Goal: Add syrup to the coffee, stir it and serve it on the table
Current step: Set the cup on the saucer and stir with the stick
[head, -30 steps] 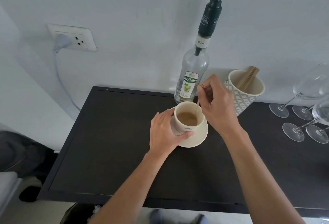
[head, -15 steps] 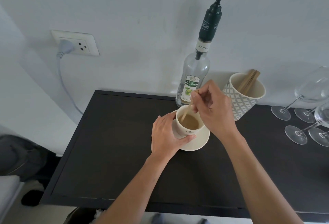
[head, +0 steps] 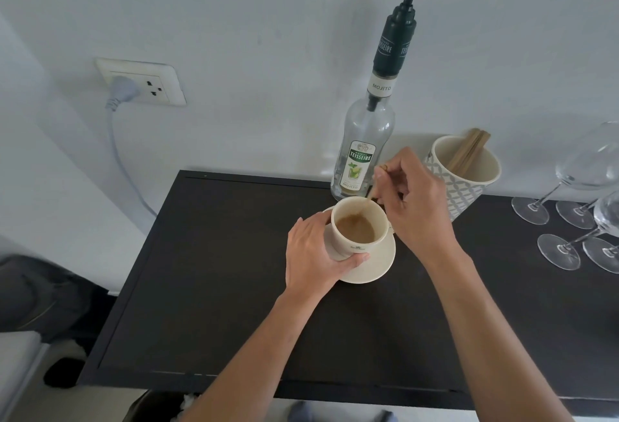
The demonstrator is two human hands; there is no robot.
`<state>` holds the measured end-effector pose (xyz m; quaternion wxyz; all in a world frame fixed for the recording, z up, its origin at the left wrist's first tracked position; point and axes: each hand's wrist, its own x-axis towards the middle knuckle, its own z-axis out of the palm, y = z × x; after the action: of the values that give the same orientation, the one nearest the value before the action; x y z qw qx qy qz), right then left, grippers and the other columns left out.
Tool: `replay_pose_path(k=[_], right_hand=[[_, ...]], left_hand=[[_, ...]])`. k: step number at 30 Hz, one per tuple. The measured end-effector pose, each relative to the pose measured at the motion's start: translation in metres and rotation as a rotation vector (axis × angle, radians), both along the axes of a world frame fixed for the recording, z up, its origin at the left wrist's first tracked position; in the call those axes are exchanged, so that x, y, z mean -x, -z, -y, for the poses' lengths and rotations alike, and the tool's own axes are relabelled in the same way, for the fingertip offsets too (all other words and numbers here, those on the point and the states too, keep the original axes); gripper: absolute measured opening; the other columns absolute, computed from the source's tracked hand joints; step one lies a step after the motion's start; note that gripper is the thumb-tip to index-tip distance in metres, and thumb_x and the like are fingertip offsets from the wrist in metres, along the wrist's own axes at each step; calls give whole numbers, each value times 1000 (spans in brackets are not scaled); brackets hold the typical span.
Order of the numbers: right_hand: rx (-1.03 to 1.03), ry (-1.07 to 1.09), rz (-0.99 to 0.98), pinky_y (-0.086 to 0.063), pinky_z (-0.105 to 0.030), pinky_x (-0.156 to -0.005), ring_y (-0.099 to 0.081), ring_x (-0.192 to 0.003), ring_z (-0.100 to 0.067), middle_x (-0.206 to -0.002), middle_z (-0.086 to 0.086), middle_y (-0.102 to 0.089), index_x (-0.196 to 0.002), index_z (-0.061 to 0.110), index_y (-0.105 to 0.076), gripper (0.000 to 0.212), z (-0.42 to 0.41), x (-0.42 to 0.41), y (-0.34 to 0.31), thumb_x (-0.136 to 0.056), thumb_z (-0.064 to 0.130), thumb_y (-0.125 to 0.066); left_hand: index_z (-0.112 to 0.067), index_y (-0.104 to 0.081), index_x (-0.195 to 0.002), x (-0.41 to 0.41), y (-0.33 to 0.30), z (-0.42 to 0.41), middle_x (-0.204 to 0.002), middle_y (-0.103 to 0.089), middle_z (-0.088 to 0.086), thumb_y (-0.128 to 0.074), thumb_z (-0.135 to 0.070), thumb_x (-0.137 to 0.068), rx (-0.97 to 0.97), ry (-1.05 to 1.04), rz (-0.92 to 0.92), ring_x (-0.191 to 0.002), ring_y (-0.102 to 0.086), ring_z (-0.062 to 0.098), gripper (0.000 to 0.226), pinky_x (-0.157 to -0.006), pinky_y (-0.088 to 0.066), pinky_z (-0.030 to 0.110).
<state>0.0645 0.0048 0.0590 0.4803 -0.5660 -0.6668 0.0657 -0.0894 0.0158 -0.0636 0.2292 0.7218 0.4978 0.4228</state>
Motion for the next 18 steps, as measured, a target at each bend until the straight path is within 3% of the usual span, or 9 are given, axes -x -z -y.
replay_pose_path(k=[2, 6, 11, 16, 18], right_hand=[[-14, -9, 60, -48, -36, -55, -57, -59, -24, -70, -9, -60, -87, -1, -53, 15, 1, -2, -1, -99, 0, -63], [113, -84, -108, -58, -31, -62, -69, -60, -17, -69, -6, -69, -90, 2, -54, 14, 5, 9, -2, -101, 6, -62], [-14, -23, 70, -47, -36, -57, -58, -60, -25, -71, -10, -60, -87, -2, -54, 15, -1, 3, -3, -98, -2, -63], [118, -83, -140, -60, -35, -64, -69, -61, -20, -68, -7, -69, -90, 2, -54, 15, 4, 10, -1, -101, 7, -63], [46, -38, -67, -58, -38, -62, -68, -61, -22, -69, -7, -67, -90, 1, -54, 14, 1, 7, 0, -101, 4, -62]], left_hand=[[-25, -59, -125, 0, 0, 0, -121, -64, -14, -79, -70, -59, 2, 0, -3, -114, -56, 4, 82, -113, -34, 41], [-24, -58, -125, 0, 1, 0, -122, -65, -12, -79, -69, -59, -3, 1, 1, -114, -56, 5, 83, -113, -35, 42], [-25, -58, -126, 0, 0, 0, -123, -63, -14, -79, -69, -59, 6, 1, -2, -115, -55, 4, 82, -114, -32, 39], [-24, -58, -126, 0, 0, 0, -123, -64, -13, -79, -70, -59, 12, 0, -6, -116, -55, 4, 84, -115, -32, 40], [-25, -58, -126, 0, 0, 0, -124, -63, -14, -79, -69, -59, 16, -1, -4, -117, -54, 3, 83, -115, -31, 39]])
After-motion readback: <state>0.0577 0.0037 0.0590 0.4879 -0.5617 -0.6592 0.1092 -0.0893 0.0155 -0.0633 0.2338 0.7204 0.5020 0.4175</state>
